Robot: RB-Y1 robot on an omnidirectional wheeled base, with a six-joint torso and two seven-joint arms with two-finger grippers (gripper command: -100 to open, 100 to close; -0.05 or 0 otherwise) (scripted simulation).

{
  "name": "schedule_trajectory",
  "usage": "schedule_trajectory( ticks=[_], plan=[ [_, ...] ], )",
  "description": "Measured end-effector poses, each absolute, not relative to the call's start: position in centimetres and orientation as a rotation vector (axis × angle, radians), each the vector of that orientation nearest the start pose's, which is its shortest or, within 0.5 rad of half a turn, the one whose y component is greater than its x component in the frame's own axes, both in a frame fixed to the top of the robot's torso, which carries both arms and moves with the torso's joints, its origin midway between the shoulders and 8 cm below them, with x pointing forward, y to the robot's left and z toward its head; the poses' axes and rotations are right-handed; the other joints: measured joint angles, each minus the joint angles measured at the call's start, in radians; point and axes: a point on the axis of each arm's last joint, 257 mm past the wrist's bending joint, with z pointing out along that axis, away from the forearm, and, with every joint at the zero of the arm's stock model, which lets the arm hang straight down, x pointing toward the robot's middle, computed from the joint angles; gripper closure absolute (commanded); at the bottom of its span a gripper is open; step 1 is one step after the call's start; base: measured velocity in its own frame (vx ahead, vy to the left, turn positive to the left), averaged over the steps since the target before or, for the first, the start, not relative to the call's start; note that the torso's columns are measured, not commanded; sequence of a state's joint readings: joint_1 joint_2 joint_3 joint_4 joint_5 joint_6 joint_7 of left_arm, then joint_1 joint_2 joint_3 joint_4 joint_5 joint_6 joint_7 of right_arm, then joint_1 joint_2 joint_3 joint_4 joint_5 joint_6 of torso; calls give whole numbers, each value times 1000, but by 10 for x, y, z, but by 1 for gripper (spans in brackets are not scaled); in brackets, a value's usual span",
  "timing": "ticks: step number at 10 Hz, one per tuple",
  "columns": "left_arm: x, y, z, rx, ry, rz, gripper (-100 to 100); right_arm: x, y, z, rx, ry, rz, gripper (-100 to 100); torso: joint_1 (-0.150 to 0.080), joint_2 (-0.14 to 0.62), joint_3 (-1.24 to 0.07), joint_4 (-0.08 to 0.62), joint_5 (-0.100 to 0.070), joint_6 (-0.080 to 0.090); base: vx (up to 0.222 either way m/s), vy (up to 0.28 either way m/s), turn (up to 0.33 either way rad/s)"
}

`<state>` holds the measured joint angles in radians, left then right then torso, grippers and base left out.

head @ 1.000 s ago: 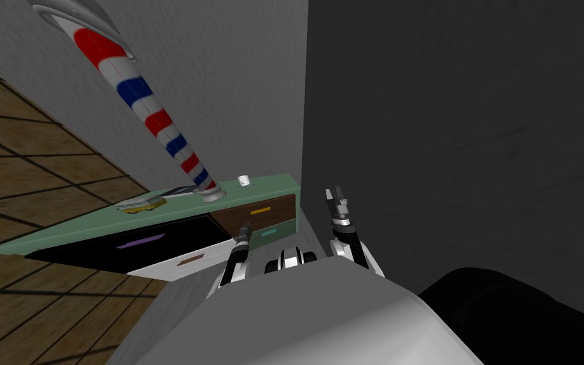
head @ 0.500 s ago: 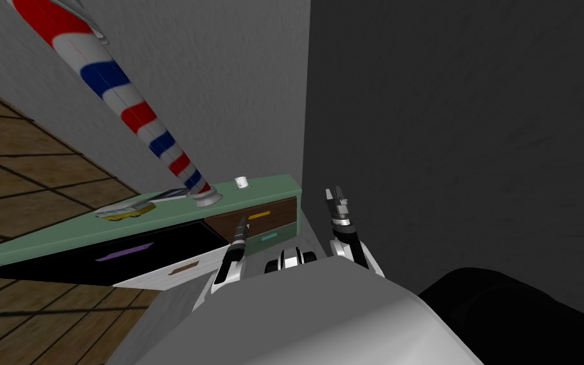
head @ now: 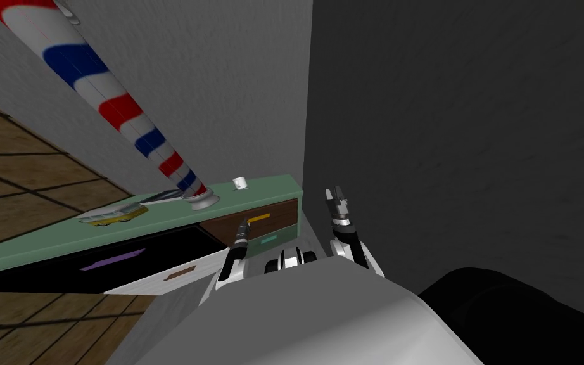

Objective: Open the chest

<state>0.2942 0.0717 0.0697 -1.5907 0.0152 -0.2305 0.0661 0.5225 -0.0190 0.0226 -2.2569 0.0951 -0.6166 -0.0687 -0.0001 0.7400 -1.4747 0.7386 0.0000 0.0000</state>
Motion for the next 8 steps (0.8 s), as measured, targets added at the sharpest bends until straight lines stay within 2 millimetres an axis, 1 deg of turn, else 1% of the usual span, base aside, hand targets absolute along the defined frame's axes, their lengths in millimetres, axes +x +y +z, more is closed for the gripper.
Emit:
schedule_trajectory(
  ticks=[3,5,8],
  plan=[
    [438,324,-292,-1286,1130,-1070,100,330,-256,27,551,624,1346,0,-3,6,3,3,-2,-1,-181,-40,14],
    [434,324,-297,-1296,1138,-1063,100,330,-256,27,551,624,1346,0,-3,-2,-2,3,-3,0,-100,-19,9],
    [429,322,-295,-1292,1139,-1069,100,330,-256,27,551,624,1346,0,-2,3,2,2,-2,-1,-188,-28,12]
  ],
)
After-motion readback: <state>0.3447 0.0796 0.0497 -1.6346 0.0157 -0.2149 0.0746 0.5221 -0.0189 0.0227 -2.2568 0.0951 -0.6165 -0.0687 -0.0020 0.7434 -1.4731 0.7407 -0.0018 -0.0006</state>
